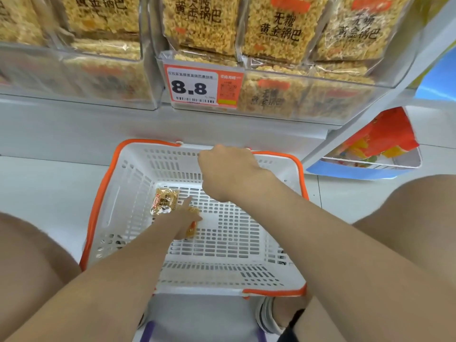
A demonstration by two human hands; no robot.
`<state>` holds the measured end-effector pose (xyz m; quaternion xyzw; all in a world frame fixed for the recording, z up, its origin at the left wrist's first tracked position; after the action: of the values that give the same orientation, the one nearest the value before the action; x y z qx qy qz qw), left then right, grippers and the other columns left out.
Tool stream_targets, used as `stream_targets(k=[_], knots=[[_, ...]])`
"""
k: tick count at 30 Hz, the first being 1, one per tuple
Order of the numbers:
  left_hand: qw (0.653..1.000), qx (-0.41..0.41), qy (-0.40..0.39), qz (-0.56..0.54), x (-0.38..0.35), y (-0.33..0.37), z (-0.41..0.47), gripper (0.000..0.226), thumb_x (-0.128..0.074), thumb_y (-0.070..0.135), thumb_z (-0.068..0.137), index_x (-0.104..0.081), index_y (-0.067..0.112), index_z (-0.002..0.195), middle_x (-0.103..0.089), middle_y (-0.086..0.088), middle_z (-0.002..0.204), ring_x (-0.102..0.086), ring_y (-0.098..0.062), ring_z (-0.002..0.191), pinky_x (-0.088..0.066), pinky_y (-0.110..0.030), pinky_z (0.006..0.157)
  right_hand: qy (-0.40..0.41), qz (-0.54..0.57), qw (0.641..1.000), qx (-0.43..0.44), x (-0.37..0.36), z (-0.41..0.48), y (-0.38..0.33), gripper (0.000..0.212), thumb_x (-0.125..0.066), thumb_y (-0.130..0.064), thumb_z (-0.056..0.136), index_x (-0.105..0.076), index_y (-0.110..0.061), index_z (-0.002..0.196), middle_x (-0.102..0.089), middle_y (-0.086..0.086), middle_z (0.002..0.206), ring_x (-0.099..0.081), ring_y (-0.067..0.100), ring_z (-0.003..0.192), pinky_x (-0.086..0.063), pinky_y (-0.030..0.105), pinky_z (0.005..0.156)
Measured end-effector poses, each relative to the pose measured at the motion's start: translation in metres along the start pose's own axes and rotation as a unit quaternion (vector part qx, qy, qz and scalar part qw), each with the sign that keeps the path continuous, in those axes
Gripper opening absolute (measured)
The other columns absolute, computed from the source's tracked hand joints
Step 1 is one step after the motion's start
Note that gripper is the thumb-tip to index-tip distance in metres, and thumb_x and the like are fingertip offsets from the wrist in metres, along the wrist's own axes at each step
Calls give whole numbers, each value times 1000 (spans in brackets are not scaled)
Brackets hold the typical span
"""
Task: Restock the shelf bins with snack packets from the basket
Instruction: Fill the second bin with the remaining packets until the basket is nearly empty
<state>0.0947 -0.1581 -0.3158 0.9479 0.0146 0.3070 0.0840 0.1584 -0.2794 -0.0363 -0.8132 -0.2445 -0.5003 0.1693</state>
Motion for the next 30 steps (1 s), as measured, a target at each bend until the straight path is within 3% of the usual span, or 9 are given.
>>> stream_targets(k=[2, 4, 8, 15, 17, 20, 23, 26, 30], knots=[[1000, -7, 12, 11, -2, 2, -2, 91, -60, -16, 87, -41, 43, 154, 29, 3, 170, -29, -40, 155, -50, -47, 108, 8, 8, 1000, -2, 0, 1, 1, 19, -55, -10, 94, -45, -18, 79, -48, -1, 76, -45, 17, 61, -26, 29, 51], [999, -28, 31, -10, -6, 3, -1, 70, -70, -5, 87, -48, 39, 136, 9, 1, 171, -51, -37, 137, -52, -45, 103, 1, -2, 1000, 2, -2, -1, 0, 23, -55, -10, 94, -42, -19, 78, -48, 0, 77, -46, 18, 61, -27, 30, 51], [989, -71, 79, -98, -4, 4, -4, 48, -75, 16, 87, -40, 35, 115, -37, 0, 129, -59, -22, 93, -51, -32, 81, 1, 9, 1000, 5, 0, -4, 1, 9, -55, -10, 96, -52, -18, 91, -47, 1, 78, -45, 18, 61, -28, 30, 51], [935, -69, 179, -298, 19, 17, -20, 43, -73, 2, 86, -46, 33, 99, -39, -6, 114, -54, -21, 84, -48, -24, 69, -34, 38, 999, -14, 11, -10, 15, 5, -49, -14, 100, -47, -19, 100, -37, 0, 85, -45, 20, 69, -31, 32, 54], [909, -63, 209, -356, 30, 20, -29, 35, -61, -4, 95, -49, 28, 91, -43, -9, 111, -57, -24, 79, -59, -37, 67, -42, 38, 998, -23, 15, -13, 22, 10, -47, -14, 101, -52, -18, 109, -42, 2, 93, -51, 28, 80, -37, 33, 60], [896, -78, 216, -380, 43, 24, -45, 23, -55, 1, 103, -49, 22, 98, -57, -10, 104, -66, -27, 74, -63, -47, 67, -56, 41, 997, -39, 17, -19, 36, 35, -46, -12, 100, -56, -17, 134, -53, 9, 124, -54, 33, 96, -44, 39, 73], [890, -109, 238, -373, 64, 31, -66, 20, -59, 12, 105, -50, 27, 114, -66, -8, 96, -69, -23, 60, -61, -48, 62, -41, 50, 997, -48, 16, -24, 51, 40, -46, -6, 97, -57, -16, 135, -57, 10, 127, -60, 36, 105, -53, 42, 78], [877, -142, 281, -364, 99, 44, -92, 20, -67, 24, 102, -61, 32, 120, -60, 1, 113, -65, -16, 66, -53, -32, 60, -35, 56, 997, -50, 17, -29, 65, 42, -46, -1, 96, -55, -13, 135, -54, 12, 126, -61, 37, 111, -58, 49, 84], [830, -194, 330, -407, 146, 69, -137, 17, -64, 31, 104, -67, 29, 121, -62, 2, 106, -60, -2, 67, -47, -18, 65, -14, 68, 997, -46, 17, -36, 79, 32, -54, -8, 98, -63, -15, 127, -62, 10, 123, -65, 33, 107, -59, 52, 89]])
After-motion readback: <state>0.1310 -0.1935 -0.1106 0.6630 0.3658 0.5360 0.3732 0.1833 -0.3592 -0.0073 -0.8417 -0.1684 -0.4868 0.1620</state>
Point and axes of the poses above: each hand's wrist, its own z-axis towards the middle knuckle, its own x-axis out of the back of the hand, y = z × x, the point moved 3 cm from there along z, towards the middle knuckle
